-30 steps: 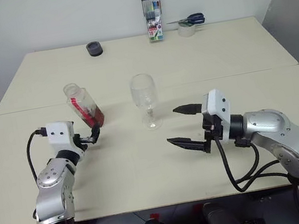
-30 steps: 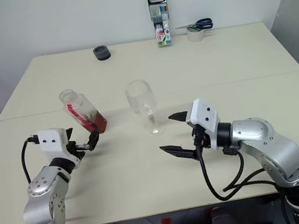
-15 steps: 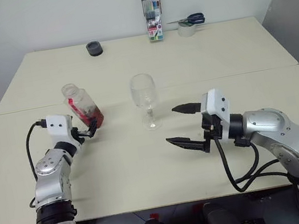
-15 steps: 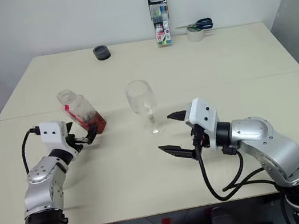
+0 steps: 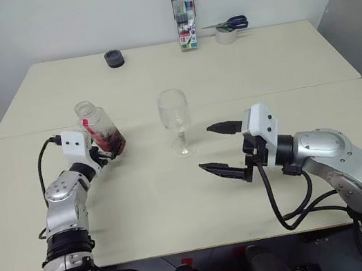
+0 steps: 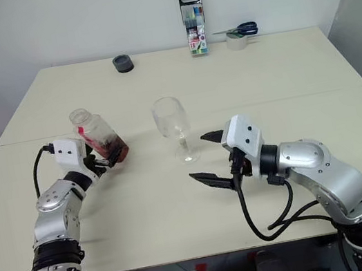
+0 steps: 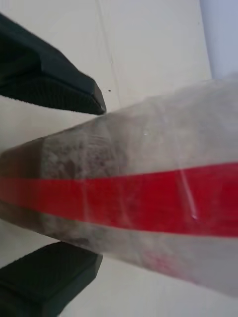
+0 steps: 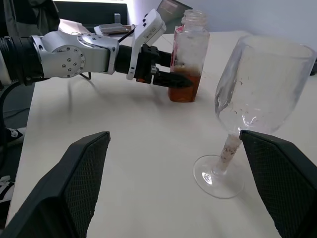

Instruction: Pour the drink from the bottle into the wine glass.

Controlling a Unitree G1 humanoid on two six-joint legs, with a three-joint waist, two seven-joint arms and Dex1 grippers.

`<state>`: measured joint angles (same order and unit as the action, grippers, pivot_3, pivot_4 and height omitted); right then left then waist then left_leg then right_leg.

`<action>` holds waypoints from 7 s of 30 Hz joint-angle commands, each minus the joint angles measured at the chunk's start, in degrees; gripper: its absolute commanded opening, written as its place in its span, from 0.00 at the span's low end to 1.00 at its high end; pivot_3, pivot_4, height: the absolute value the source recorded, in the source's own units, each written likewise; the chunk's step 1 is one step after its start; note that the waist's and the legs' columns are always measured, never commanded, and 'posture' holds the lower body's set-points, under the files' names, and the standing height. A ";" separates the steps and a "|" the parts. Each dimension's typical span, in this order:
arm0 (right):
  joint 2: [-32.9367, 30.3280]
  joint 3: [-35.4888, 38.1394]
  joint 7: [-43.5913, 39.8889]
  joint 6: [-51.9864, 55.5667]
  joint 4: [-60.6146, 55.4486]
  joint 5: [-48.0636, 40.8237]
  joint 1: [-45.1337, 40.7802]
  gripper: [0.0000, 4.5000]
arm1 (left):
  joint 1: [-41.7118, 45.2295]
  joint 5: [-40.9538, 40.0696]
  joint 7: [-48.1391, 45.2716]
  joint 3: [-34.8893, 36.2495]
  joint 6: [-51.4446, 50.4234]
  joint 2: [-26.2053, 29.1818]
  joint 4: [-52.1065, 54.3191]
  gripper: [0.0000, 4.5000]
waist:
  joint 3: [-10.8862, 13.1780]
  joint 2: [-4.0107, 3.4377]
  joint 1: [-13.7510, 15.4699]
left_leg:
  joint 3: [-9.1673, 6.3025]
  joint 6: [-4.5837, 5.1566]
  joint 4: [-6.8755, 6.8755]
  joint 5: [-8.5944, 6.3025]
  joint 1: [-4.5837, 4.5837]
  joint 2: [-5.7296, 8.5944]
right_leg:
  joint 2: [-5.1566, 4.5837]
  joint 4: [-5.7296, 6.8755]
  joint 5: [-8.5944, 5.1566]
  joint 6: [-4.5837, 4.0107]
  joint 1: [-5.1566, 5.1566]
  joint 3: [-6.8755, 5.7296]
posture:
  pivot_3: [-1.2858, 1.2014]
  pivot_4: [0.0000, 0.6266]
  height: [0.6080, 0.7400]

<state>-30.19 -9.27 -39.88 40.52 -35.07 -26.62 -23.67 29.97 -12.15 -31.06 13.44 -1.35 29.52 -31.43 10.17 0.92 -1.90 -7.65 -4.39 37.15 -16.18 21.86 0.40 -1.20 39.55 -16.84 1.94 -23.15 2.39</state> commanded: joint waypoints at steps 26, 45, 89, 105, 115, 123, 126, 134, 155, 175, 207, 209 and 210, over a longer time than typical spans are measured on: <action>0.69 8.97 4.54 -6.19 -0.21 -1.56 1.30 1.00 | 7.07 20.84 6.24 -13.45 12.26 4.84 16.75 0.37 | 0.04 0.10 0.01 | 0.01 0.00 0.02 0.00 0.06 0.02 | 0.00 0.03 0.00 0.00 -0.03 0.00 | 0.52 0.24 1.00; -0.04 9.87 1.85 -5.99 2.82 -4.68 -1.32 1.00 | 17.96 37.56 14.74 -21.17 31.45 10.66 2.44 0.37 | 0.05 0.10 -0.09 | 0.03 0.03 0.03 -0.01 0.07 0.04 | 0.01 0.07 0.00 0.00 -0.04 0.01 | 0.52 0.24 1.00; 2.62 9.68 0.68 -8.40 3.43 -7.27 -0.38 1.00 | 33.05 54.22 31.12 -29.20 44.31 17.47 -14.83 0.37 | 0.05 0.11 -0.85 | 0.03 0.02 0.10 0.00 0.06 0.08 | 0.00 0.33 0.00 0.00 -0.10 0.01 | 0.52 0.24 1.00; 2.24 8.11 1.20 -8.21 2.33 -6.52 0.94 1.00 | 35.76 55.91 33.88 -31.44 45.24 17.43 -18.32 0.37 | 0.05 0.11 -1.03 | 0.03 0.02 0.12 0.00 0.06 0.09 | 0.00 0.35 0.00 0.00 -0.10 0.01 | 0.52 0.24 1.00; 2.41 7.70 1.04 -8.90 2.28 -6.14 2.03 1.00 | 36.79 56.35 34.69 -32.38 45.77 17.80 -19.46 0.37 | 0.05 0.11 -1.12 | 0.03 0.02 0.14 0.00 0.06 0.09 | 0.00 0.36 0.00 0.00 -0.10 0.01 | 0.52 0.24 1.00; 2.43 7.36 1.05 -9.04 2.24 -6.08 2.32 1.00 | 37.24 56.77 35.46 -32.84 45.91 18.27 -19.85 0.37 | 0.05 0.11 -1.16 | 0.03 0.01 0.15 0.00 0.06 0.09 | 0.00 0.38 0.00 0.00 -0.10 0.01 | 0.52 0.24 1.00; 2.35 7.26 0.98 -9.10 2.28 -6.07 2.33 1.00 | 37.24 56.82 35.64 -32.88 45.96 18.32 -19.95 0.37 | 0.05 0.11 -1.16 | 0.02 0.01 0.16 0.01 0.06 0.09 | 0.00 0.38 0.00 0.00 -0.10 0.01 | 0.52 0.24 1.00; 2.17 7.17 0.84 -9.01 2.24 -5.99 2.28 1.00 | 37.40 57.10 35.85 -33.03 46.06 18.35 -20.14 0.37 | 0.05 0.11 -1.18 | 0.03 0.00 0.19 0.01 0.06 0.09 | 0.00 0.39 0.00 0.00 -0.10 0.01 | 0.52 0.24 1.00; 2.73 6.65 1.48 -9.14 1.92 -5.73 2.33 1.00 | 32.44 46.07 26.05 -29.86 45.28 15.25 -19.19 0.37 | 0.05 0.10 -1.23 | 0.02 0.03 0.62 -0.01 0.19 0.10 | 0.00 0.49 0.00 0.00 -0.09 0.00 | 0.52 0.24 1.00; 2.96 3.18 4.14 -3.53 0.71 -5.69 -0.64 1.00 | 3.35 2.35 6.53 -4.07 -4.34 5.86 16.10 0.37 | 0.03 0.07 -2.46 | -0.04 0.02 0.69 -0.01 0.16 0.04 | 0.01 0.59 0.00 0.00 -0.09 0.03 | 0.52 0.24 1.00; 3.51 -3.11 1.15 1.33 0.61 -3.65 -5.93 1.00 | -10.60 -4.43 3.90 1.95 -11.14 -0.25 16.89 0.59 | -0.01 0.12 -0.98 | -0.10 0.21 0.74 -0.12 0.14 0.04 | -0.02 0.54 0.00 0.00 -0.03 0.00 | 0.52 0.24 1.00; 3.53 -3.07 1.21 1.59 0.47 -3.71 -5.96 1.00 | -10.83 -4.49 3.83 1.84 -11.08 -0.45 17.22 0.74 | -0.01 0.13 -0.98 | -0.09 0.21 0.74 -0.12 0.14 0.04 | -0.02 0.53 0.00 0.00 -0.03 0.00 | 0.52 0.24 1.00; 3.53 -3.06 1.22 1.66 0.45 -3.71 -5.99 1.00 | -10.86 -4.46 3.84 1.85 -11.04 -0.54 17.31 0.81 | -0.01 0.13 -0.99 | -0.09 0.21 0.74 -0.12 0.14 0.04 | -0.02 0.53 0.00 0.00 -0.03 0.00 | 0.52 0.24 1.00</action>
<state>-26.70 -12.74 -38.63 42.21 -32.39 -29.61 -28.72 19.07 -16.71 -27.05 15.21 -13.10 28.87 -15.26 10.17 1.05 -2.88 -7.74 -4.17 37.90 -16.31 22.00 0.44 -1.21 40.08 -16.83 1.94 -23.18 2.38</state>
